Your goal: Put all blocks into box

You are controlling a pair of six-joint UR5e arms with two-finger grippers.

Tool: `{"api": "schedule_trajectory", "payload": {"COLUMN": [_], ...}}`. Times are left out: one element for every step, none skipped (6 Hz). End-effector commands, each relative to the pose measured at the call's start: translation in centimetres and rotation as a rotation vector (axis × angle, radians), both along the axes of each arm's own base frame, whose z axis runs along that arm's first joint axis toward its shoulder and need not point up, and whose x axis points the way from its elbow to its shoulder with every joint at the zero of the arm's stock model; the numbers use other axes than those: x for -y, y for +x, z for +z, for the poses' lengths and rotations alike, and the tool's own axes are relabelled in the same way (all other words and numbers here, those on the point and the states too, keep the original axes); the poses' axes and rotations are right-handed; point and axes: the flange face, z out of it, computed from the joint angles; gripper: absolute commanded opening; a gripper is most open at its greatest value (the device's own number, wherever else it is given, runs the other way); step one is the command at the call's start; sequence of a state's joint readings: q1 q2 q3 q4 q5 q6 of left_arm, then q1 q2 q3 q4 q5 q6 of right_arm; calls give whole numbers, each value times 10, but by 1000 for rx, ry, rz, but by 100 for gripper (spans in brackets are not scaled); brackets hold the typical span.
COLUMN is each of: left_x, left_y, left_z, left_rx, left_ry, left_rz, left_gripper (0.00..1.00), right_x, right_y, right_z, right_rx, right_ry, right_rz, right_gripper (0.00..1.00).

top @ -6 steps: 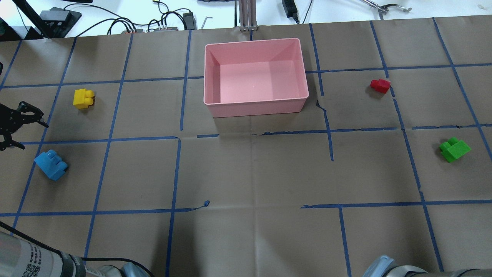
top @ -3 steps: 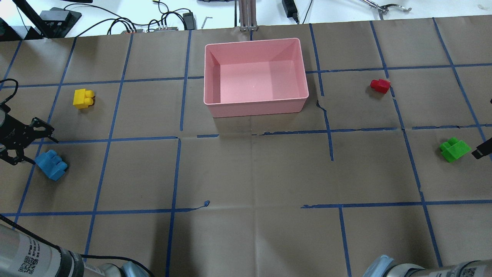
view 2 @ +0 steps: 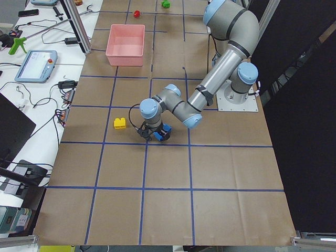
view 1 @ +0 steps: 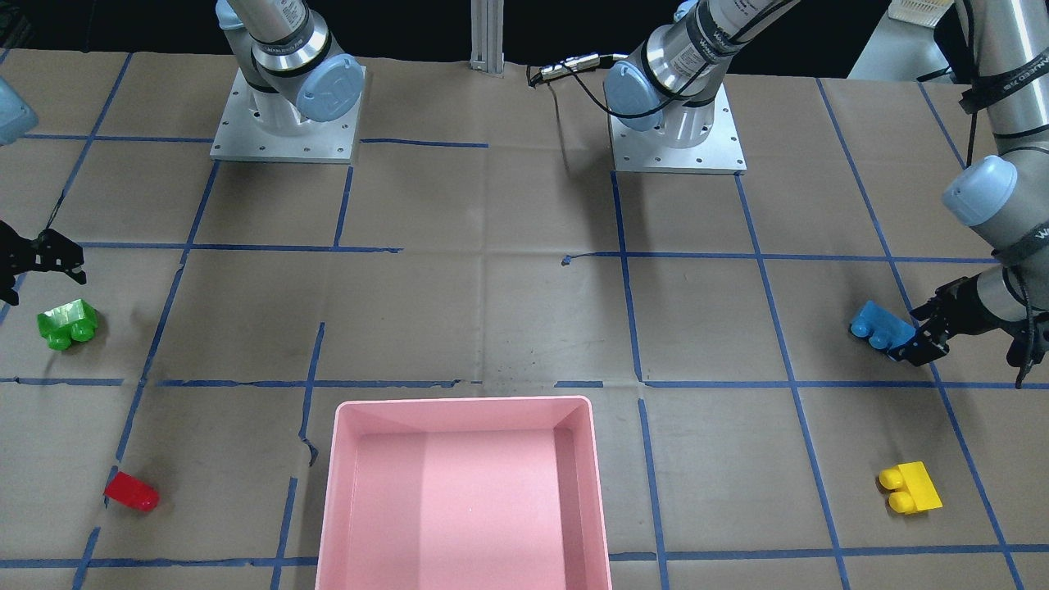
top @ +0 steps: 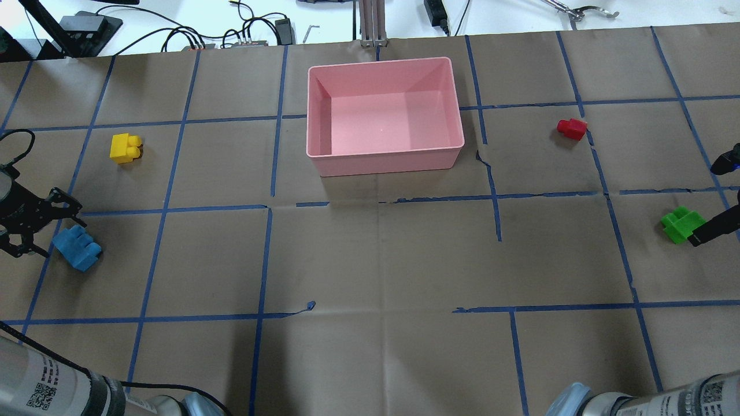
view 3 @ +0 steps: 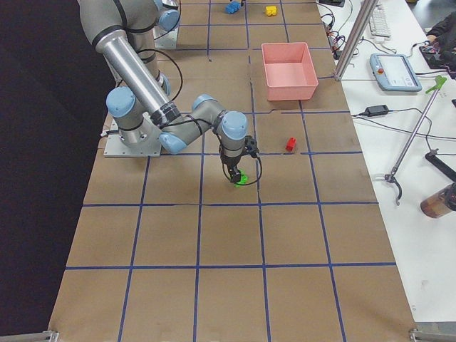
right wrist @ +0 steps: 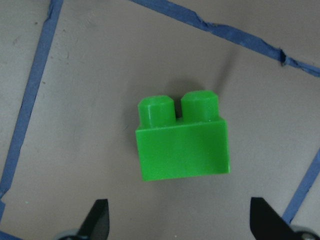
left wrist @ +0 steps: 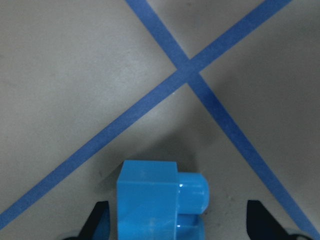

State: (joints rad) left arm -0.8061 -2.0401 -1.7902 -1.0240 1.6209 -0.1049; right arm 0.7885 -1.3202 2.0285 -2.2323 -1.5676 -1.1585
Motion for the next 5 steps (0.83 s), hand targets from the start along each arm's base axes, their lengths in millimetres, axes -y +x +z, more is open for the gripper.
{"api": "schedule_trajectory", "payload": {"left_x": [4, 5, 5, 6, 7], "left_y": [5, 4, 2, -2, -6], "left_z": [-11, -2, 1, 2, 1], "left_rx": [22, 32, 32, 26, 2], "left_ry": [-22, -35, -40, -31, -36], "left_rz": [-6, -14, -21, -23, -18], "left_gripper": [95, 84, 65, 47, 45], "right_x": [8, 11, 17, 22, 24], "right_y": [7, 8, 3, -1, 4], "right_z": [-6, -6, -9, -24, -33], "right_rx": [31, 40, 6, 5, 16], "right_ry": [-32, -50, -92, -93, -82], "right_rz": [-16, -12, -3, -3, 1], "right_gripper": [100, 100, 100, 100, 100]}}
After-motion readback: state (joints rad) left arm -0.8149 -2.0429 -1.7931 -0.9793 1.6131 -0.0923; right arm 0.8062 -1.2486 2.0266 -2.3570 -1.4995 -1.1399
